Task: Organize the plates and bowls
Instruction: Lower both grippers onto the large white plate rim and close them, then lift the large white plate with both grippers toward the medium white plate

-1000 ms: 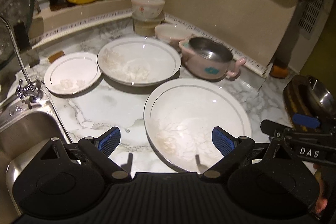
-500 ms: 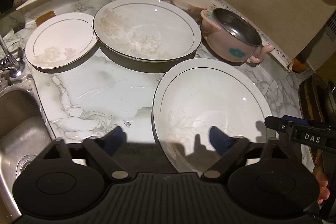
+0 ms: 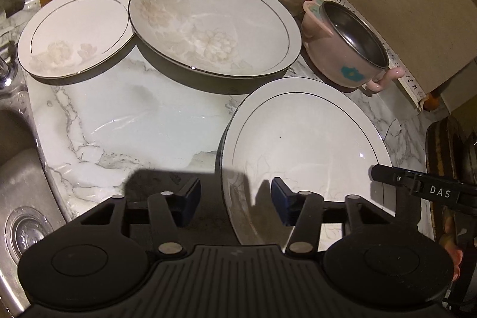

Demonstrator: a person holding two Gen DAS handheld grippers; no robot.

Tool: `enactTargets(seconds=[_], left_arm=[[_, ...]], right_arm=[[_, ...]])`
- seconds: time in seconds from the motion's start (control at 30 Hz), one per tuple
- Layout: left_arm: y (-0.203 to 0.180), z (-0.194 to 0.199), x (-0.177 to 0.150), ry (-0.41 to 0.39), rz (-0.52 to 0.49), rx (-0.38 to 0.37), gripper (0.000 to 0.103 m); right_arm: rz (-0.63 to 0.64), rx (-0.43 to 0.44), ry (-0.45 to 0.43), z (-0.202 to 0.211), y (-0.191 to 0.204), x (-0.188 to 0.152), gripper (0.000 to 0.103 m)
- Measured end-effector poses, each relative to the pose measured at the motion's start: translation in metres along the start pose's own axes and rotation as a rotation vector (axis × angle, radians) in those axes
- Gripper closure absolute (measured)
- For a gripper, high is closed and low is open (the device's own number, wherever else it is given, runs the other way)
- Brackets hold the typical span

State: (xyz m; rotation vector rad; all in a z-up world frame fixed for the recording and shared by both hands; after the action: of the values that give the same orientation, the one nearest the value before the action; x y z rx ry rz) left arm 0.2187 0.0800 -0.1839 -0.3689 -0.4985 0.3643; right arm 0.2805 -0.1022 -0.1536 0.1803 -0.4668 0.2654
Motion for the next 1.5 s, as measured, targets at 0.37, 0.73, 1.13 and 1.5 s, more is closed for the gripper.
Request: enactTargets(seconds=[0.37, 0.73, 1.13, 1.5], left_arm=[[0.004, -0.004, -0.003, 0.024, 0.046, -0.031, 0.071], [0.003, -0.005, -0.006, 0.031, 0.073, -0.047, 0.087], [0.005, 0.0, -0.006, 0.013, 0.055, -0.015, 0.089], [0.008, 0.023, -0.003, -0.039, 0.05, -0.001, 0.089]], right_arm=[[-0.033, 0.09, 0.075, -0.003, 0.005, 0.003, 0.093], [-0.022, 0.105, 0.088, -0.003, 0.005, 0.003, 0.094], [0.026, 0.078, 0.062, -0.001, 0.01, 0.002, 0.094], [0.064, 0.081, 0.015, 0.016, 0.022, 0.007, 0.094]])
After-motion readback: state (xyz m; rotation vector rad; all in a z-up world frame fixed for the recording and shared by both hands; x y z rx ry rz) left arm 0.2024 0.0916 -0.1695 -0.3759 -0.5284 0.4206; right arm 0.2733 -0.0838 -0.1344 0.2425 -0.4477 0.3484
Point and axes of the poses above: each gripper's, at about its wrist camera, not at the fingertips, and z roughly against the way its jaws point, y to its left, x to its top, the point moved 9 cm from there along -z, roughly the way its jaws point, and after that the axes turned 7 degrees about -x, right-handed, at the moved point
